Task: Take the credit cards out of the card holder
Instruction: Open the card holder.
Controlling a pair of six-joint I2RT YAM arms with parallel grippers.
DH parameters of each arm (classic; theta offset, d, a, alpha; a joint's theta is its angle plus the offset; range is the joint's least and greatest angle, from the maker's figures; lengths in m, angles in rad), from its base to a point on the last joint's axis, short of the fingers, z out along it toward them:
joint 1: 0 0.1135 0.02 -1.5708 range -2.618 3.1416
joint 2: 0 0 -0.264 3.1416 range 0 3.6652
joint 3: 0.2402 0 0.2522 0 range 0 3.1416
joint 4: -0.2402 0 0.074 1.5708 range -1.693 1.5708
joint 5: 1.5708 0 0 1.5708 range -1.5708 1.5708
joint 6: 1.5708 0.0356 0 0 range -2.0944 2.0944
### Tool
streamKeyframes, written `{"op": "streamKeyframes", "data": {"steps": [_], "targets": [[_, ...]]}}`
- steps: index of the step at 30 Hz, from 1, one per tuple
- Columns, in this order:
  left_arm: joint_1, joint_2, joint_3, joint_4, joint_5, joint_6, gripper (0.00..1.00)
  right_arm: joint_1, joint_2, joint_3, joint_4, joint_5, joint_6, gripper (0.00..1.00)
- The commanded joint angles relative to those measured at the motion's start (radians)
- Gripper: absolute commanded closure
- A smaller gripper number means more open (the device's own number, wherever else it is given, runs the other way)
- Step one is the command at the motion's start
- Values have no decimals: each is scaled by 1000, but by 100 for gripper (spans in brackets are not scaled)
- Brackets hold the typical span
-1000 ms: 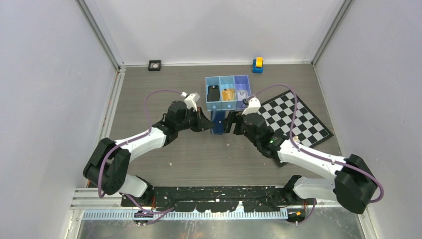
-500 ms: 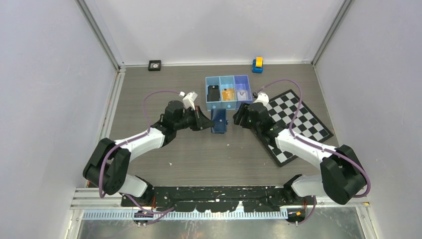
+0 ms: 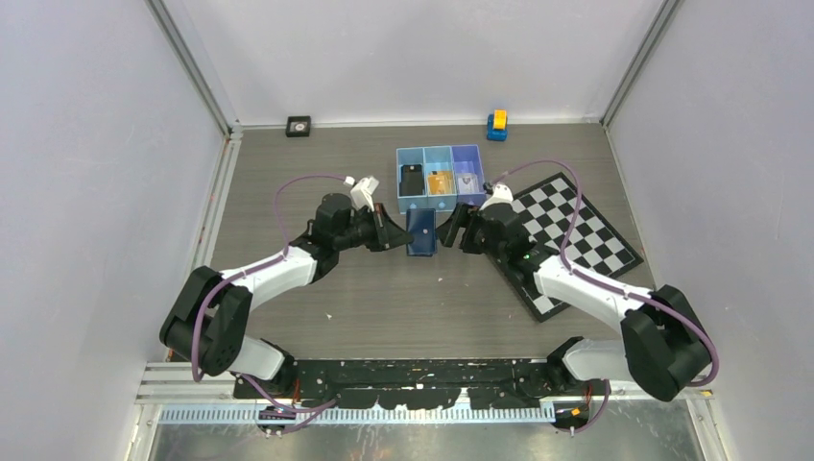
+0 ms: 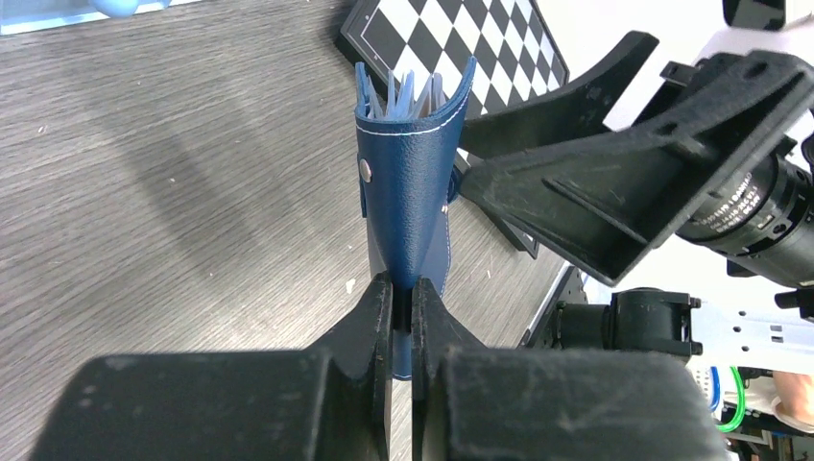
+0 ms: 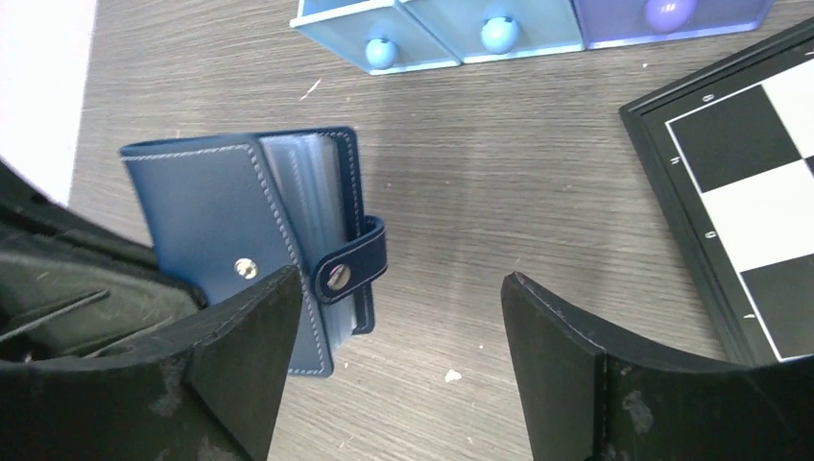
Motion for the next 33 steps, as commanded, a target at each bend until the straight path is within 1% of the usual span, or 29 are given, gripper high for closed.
{"op": "streamKeyframes", "data": {"steps": [1, 4, 5, 9, 15, 18, 21, 24, 26, 33], "targets": [[7, -32, 4, 79, 27, -8, 100, 6, -99, -50, 136, -43, 5, 16], [9, -34, 1, 88, 35, -12, 100, 6, -137, -87, 194, -68, -5, 12], [10, -34, 0, 93, 37, -15, 100, 6, -143, -95, 208, -102, -8, 11], [21, -40, -8, 112, 52, -29, 100, 6, -144, -104, 229, -122, -11, 12], [22, -35, -11, 146, 76, -39, 100, 6, -75, -71, 219, -156, -1, 13], [22, -27, -11, 156, 83, -47, 100, 6, -60, -65, 213, -138, 12, 18], [22, -24, -11, 162, 86, -49, 100, 4, -60, -45, 145, -50, 14, 31], [22, -26, -11, 161, 85, -48, 100, 4, -58, -34, 107, 13, 16, 38], [22, -27, -13, 161, 85, -48, 100, 4, -54, -29, 97, 14, 14, 43], [22, -27, -13, 162, 91, -47, 100, 4, -39, -19, 90, 11, 14, 50]]}}
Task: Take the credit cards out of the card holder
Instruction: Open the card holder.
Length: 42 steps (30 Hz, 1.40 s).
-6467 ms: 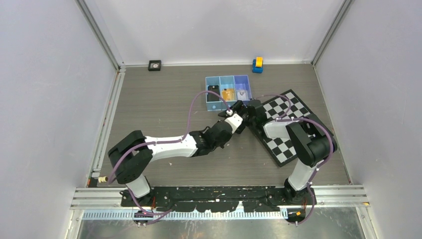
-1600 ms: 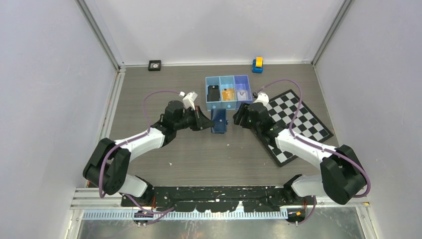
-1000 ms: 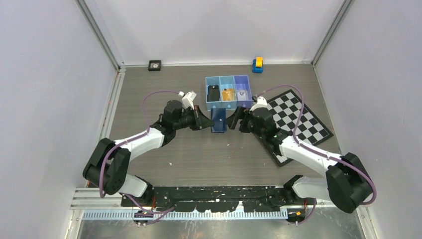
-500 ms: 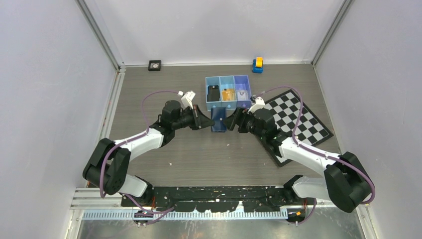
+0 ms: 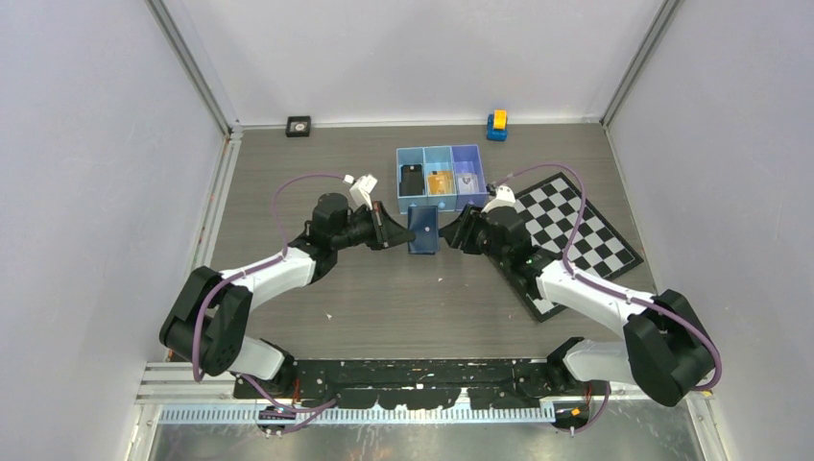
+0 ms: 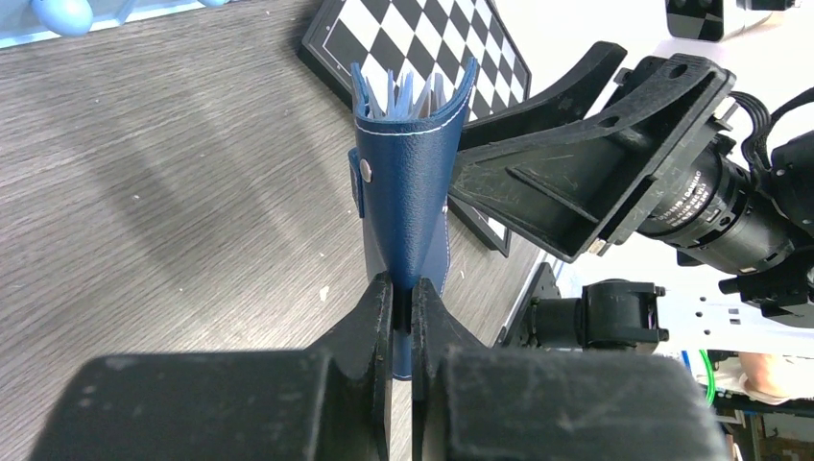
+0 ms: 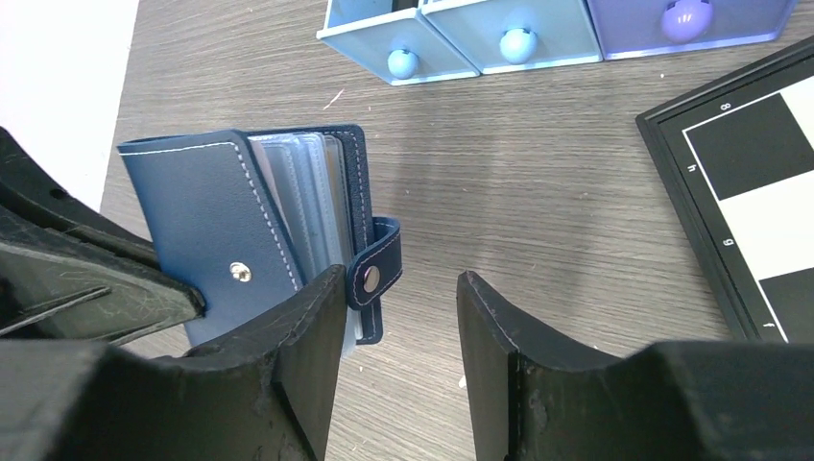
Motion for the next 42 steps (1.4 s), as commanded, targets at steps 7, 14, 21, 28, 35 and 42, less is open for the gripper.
{"op": "streamKeyframes", "data": {"steps": [7, 14, 21, 28, 35, 42], "targets": [[4, -17, 4, 99, 49, -14, 100, 2, 30, 59, -23, 69, -2, 53], [4, -3, 6, 109, 58, -20, 100, 2, 51, 71, -8, 17, -6, 77], [5, 55, 58, -70, -27, 59, 98, 2, 56, 63, 4, -17, -14, 100], [4, 192, 139, -228, -89, 107, 89, 2, 170, 121, -28, -100, -6, 99], [4, 251, 172, -288, -93, 139, 30, 2, 241, 159, -49, -152, -7, 100], [-6, 281, 210, -355, -109, 177, 2, 3, 225, 150, -15, -209, -11, 99]]}}
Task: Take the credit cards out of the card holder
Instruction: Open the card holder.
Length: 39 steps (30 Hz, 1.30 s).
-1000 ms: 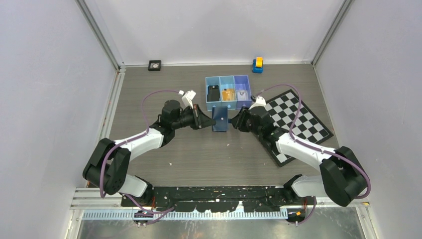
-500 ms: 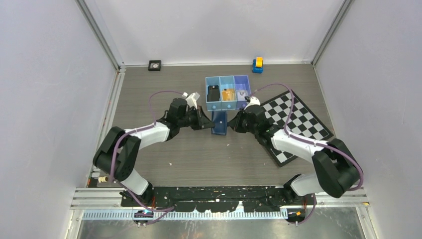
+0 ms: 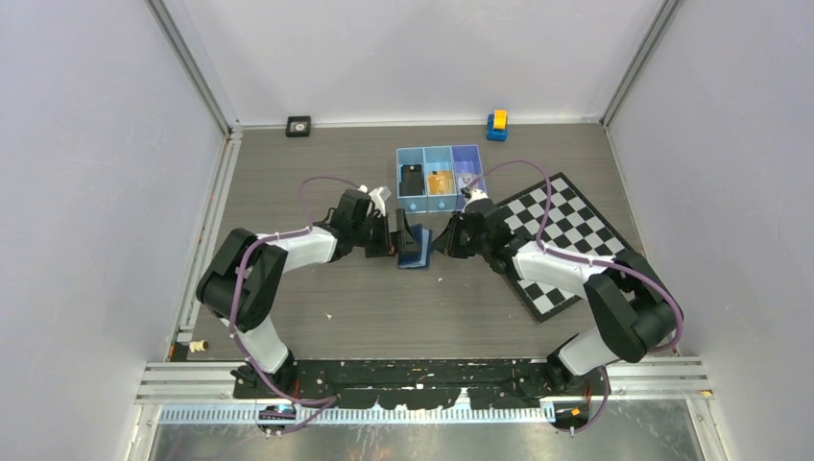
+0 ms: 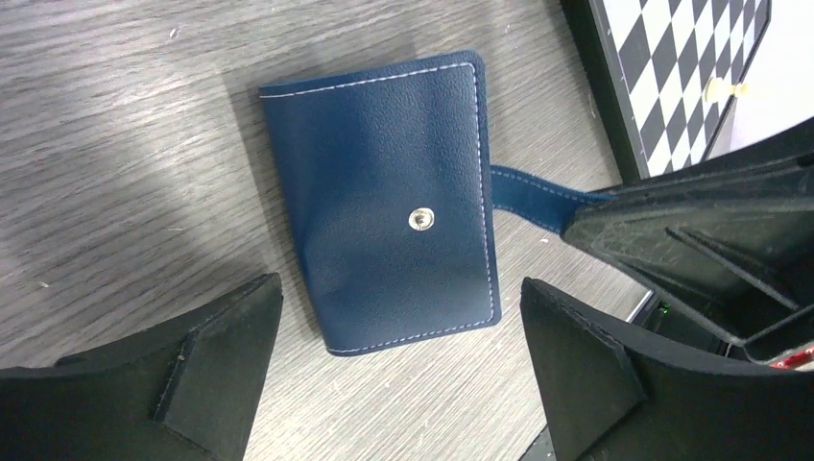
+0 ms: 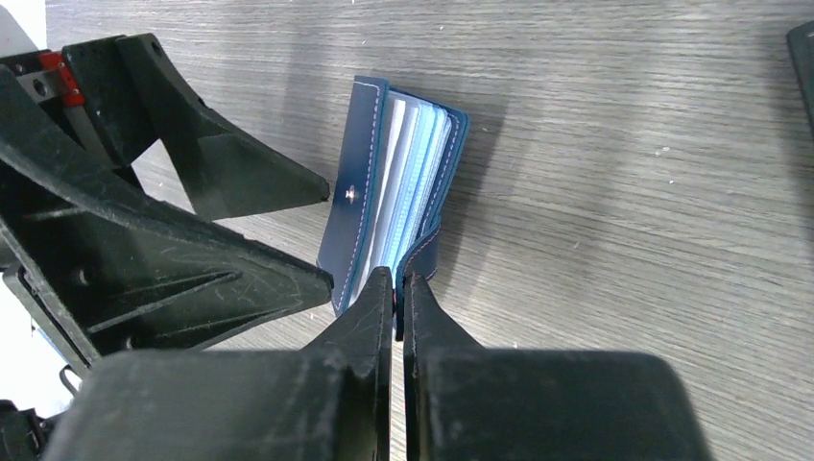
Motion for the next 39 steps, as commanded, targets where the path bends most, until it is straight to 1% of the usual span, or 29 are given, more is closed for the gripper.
{"op": "streamKeyframes", "data": {"steps": [1, 5, 9, 13, 15, 17, 19, 20, 21, 22, 24, 25, 29, 34, 39], "targets": [[-7, 0, 39, -32, -10, 36, 1, 2, -30, 29, 56, -53, -9, 99], [-29, -17, 41, -30, -15, 66, 0, 3, -45, 23, 67, -73, -10, 100], [-53, -16, 88, -144, -101, 114, 0, 5, -62, 10, 96, -103, -7, 100], [-65, 14, 125, -206, -148, 135, 1, 11, -84, -5, 119, -112, -8, 100], [-67, 24, 142, -238, -167, 140, 10, 12, -89, -8, 124, -112, -8, 100], [-67, 31, 147, -237, -160, 133, 21, 13, -93, -8, 115, -95, -8, 100], [-65, 35, 147, -225, -136, 124, 26, 13, -98, -5, 98, -69, -10, 100], [-62, 35, 145, -218, -125, 117, 26, 13, -101, -4, 87, -53, -10, 100], [-56, 34, 142, -210, -113, 111, 25, 13, -103, -4, 78, -39, -13, 100], [-50, 32, 135, -198, -97, 103, 23, 13, -104, -4, 72, -27, -13, 100], [-31, 24, 116, -158, -54, 82, 14, 13, -104, 0, 59, -12, -14, 99], [-27, 19, 105, -136, -37, 72, 11, 13, -106, 2, 56, -13, -15, 99], [-24, 17, 102, -128, -25, 68, 9, 13, -106, 1, 57, -18, -20, 100], [-13, 17, 91, -117, -9, 56, 1, 12, -98, 5, 59, -28, -21, 100], [0, 7, 53, 2, 70, 16, 0, 13, -86, 13, 54, -38, -24, 99]]}}
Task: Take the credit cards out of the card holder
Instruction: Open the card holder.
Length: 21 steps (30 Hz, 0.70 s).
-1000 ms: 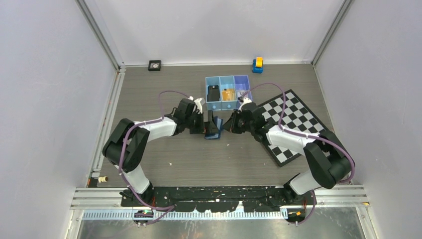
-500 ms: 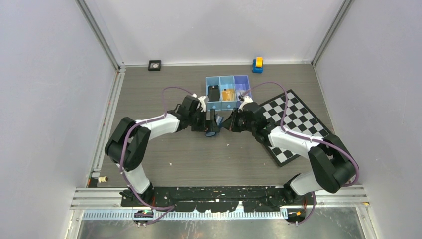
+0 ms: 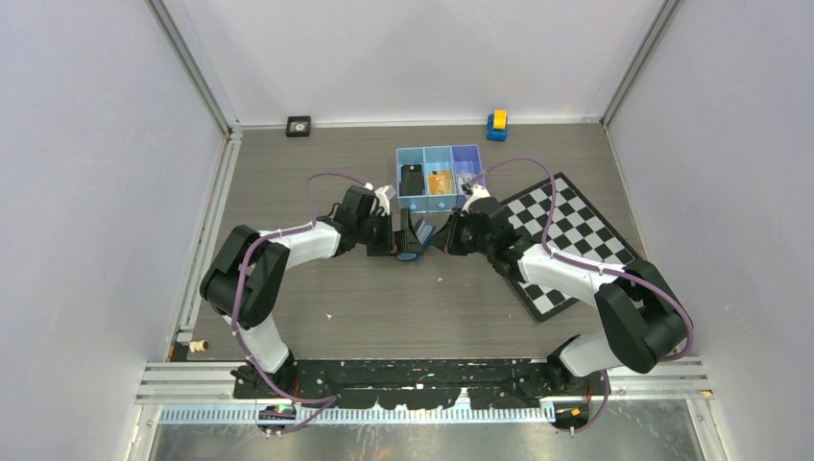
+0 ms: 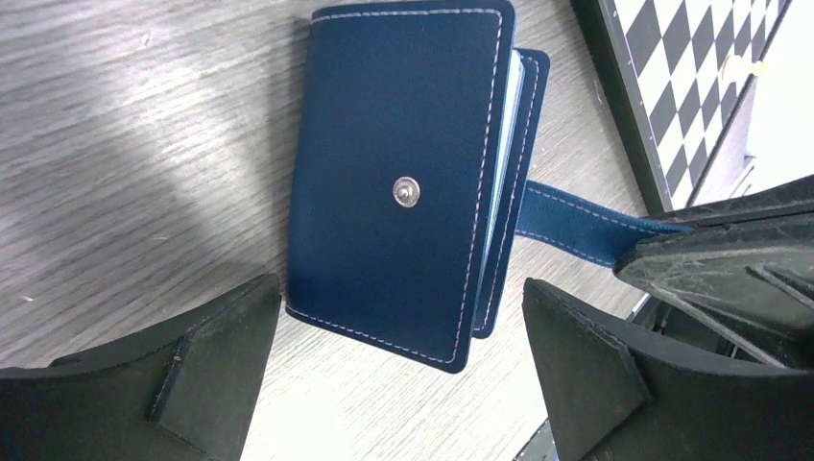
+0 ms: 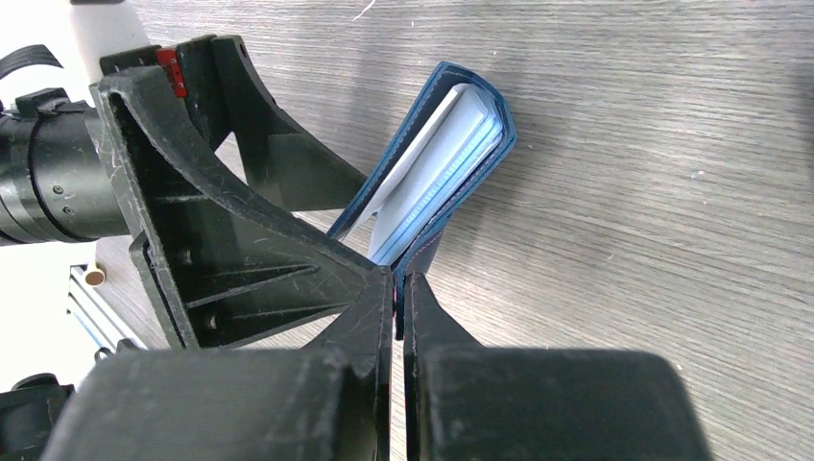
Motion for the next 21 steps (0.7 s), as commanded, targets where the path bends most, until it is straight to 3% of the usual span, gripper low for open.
{"op": "streamKeyframes", "data": {"steps": [1, 7, 13, 18, 21], "targets": [[14, -18, -30, 113, 76, -34, 0, 6, -23, 21, 28, -6, -18, 100], [31, 11, -16, 83, 68, -40, 15, 6, -24, 18, 38, -20, -17, 100], [61, 31, -42, 157, 119, -91, 19, 6, -15, 20, 43, -30, -16, 100], [63, 45, -21, 100, 87, -71, 32, 6, -16, 19, 43, -28, -15, 100], [63, 61, -4, 59, 65, -60, 46, 5, -12, 20, 39, -20, -14, 100]]}}
